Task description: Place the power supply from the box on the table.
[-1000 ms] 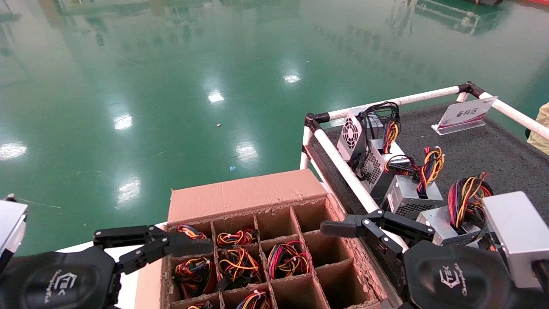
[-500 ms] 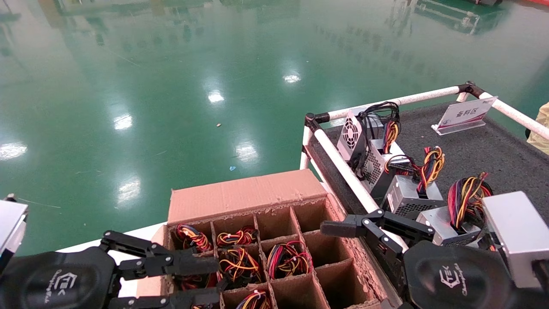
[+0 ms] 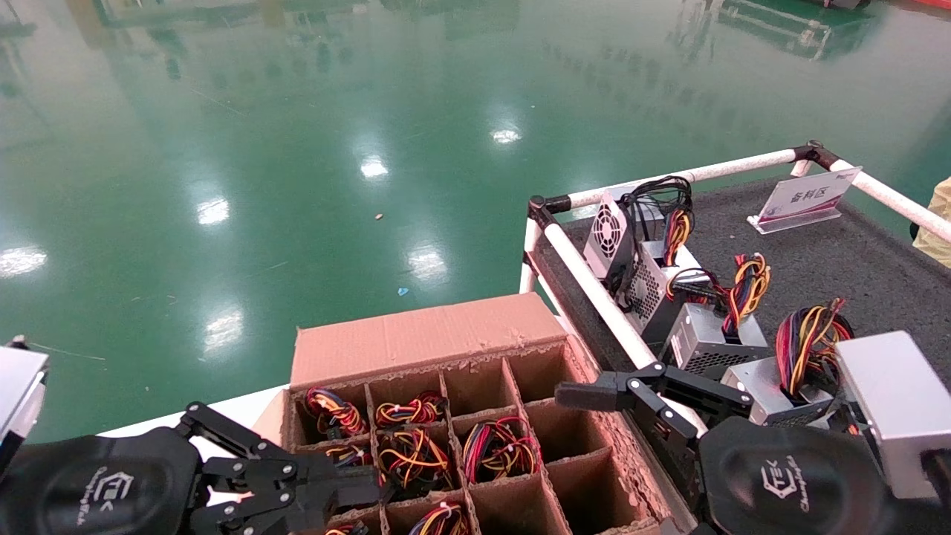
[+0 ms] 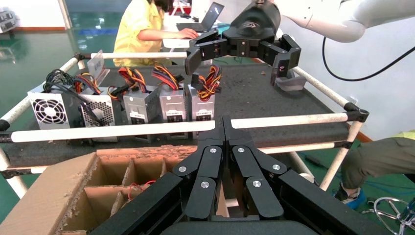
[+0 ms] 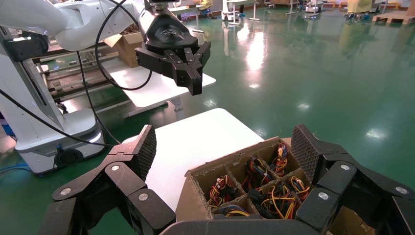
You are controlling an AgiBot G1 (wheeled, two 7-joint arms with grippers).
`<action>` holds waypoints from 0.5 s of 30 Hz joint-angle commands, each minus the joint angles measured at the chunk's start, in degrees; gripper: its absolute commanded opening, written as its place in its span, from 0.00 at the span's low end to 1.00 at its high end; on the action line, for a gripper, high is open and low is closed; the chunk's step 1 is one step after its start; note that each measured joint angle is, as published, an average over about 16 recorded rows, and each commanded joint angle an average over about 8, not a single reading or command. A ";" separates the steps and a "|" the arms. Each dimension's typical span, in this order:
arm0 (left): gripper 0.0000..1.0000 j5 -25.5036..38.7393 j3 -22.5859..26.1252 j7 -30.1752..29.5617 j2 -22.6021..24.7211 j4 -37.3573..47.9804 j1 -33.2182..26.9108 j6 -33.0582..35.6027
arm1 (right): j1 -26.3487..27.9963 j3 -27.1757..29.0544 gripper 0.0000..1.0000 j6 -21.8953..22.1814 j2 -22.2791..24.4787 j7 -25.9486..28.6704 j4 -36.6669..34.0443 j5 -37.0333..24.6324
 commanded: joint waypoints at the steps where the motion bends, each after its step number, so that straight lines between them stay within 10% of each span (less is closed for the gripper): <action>1: 0.77 0.00 0.00 0.00 0.00 0.00 0.00 0.00 | 0.03 0.16 1.00 -0.24 0.09 -0.01 -0.02 0.38; 3: 0.99 0.00 0.00 0.00 0.00 0.01 0.00 0.00 | -0.14 -0.30 1.00 0.30 -0.13 0.15 -0.06 -0.54; 15: 1.00 -0.03 0.06 0.04 -0.01 0.05 -0.04 0.01 | -0.17 -6.06 1.00 12.36 -6.06 -1.78 -0.30 -16.74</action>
